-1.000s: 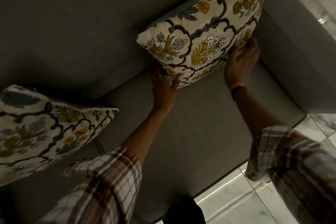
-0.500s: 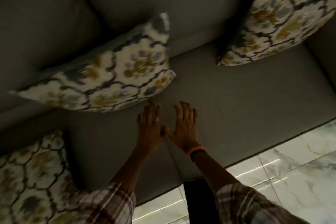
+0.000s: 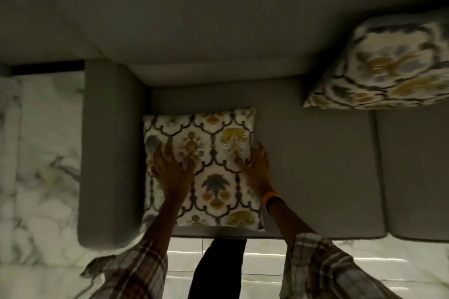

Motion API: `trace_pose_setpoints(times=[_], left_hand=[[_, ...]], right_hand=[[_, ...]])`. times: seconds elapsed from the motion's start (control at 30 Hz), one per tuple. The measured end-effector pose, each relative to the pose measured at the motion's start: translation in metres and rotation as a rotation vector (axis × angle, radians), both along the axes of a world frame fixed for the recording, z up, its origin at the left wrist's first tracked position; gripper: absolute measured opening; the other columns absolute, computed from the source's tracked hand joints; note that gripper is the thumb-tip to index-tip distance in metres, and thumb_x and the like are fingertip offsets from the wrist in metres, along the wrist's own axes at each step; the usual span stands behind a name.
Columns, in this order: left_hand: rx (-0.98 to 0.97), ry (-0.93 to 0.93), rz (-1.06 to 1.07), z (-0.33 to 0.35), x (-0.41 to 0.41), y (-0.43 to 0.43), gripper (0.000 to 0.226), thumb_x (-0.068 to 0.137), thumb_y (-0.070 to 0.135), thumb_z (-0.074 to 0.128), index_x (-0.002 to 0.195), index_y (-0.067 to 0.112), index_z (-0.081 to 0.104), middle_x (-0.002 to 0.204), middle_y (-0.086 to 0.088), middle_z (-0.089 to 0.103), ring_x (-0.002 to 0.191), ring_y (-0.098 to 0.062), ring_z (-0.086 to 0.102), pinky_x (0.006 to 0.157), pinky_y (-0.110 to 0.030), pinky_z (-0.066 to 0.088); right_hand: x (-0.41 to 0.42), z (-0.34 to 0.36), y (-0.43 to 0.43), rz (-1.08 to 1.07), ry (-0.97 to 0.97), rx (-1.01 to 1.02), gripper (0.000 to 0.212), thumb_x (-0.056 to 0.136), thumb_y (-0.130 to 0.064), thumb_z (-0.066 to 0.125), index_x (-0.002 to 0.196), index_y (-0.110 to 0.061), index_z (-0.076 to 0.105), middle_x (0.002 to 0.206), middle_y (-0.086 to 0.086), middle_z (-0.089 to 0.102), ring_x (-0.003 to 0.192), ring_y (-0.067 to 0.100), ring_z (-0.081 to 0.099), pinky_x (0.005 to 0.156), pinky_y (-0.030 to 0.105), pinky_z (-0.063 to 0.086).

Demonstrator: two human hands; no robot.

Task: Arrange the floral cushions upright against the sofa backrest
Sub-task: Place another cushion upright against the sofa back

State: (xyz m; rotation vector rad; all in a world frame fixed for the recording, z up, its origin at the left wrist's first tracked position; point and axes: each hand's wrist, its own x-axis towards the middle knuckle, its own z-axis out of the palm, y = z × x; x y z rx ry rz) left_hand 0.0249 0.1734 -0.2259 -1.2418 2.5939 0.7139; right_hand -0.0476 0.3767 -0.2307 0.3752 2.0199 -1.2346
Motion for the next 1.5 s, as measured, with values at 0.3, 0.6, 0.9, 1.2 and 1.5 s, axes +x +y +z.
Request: trace_pose_setpoints(times=[0.3,0.6,0.9,1.2,1.5], left_hand=[[0.727,0.124,0.469,-0.018,0.006,-0.099,0.112,0.055,0.062,0.087,0.148,0.024,0.038,0.145,-0.007,0.053,0.130,-0.029,0.055,0.106,-0.049,0.050],[0.603,0.507,0.214,0.029,-0.068,-0.143,0.117,0.060,0.028,0.096,0.153,0.011,0.026,0.152,-0.007,0.045,0.131,-0.005,0.055,0.102,-0.032,0.055],[0.653,0.459,0.077,0.008,-0.111,-0.159,0.139,0.052,0.047,0.094,0.158,0.016,0.010,0.163,-0.001,0.028,0.144,-0.006,0.031,0.118,-0.023,0.026],[0.507,0.364,0.224,0.010,-0.081,-0.113,0.144,0.057,0.061,0.087,0.158,0.022,-0.009,0.168,-0.009,0.006,0.154,-0.028,0.017,0.124,-0.049,0.024],[0.127,0.056,-0.466,0.016,-0.035,0.033,0.100,0.084,0.069,0.049,0.156,0.004,0.020,0.160,-0.021,0.029,0.148,-0.038,0.029,0.119,-0.054,0.032]], right_hand=[[0.003,0.008,-0.045,-0.176,0.029,-0.082,0.098,0.083,-0.030,0.089,0.162,-0.025,0.030,0.160,-0.013,0.041,0.151,0.018,0.040,0.121,0.039,0.033],[-0.070,0.060,-0.073,-0.117,0.409,-0.171,0.092,0.073,-0.003,0.094,0.146,-0.032,0.045,0.143,-0.014,0.058,0.130,-0.012,0.056,0.110,0.020,0.051],[-0.128,0.028,-0.102,-0.084,0.383,-0.142,0.125,0.050,-0.068,0.095,0.151,-0.012,0.049,0.147,0.006,0.063,0.137,0.020,0.060,0.116,0.040,0.050],[-0.101,0.021,-0.099,-0.139,0.457,0.045,0.137,0.057,-0.071,0.092,0.163,-0.020,0.023,0.162,0.005,0.040,0.150,0.025,0.042,0.120,0.053,0.043],[-0.034,0.024,-0.028,0.138,0.535,0.465,0.112,0.080,-0.068,0.068,0.165,-0.009,0.025,0.171,0.016,0.027,0.159,0.035,0.023,0.128,0.058,0.020]])
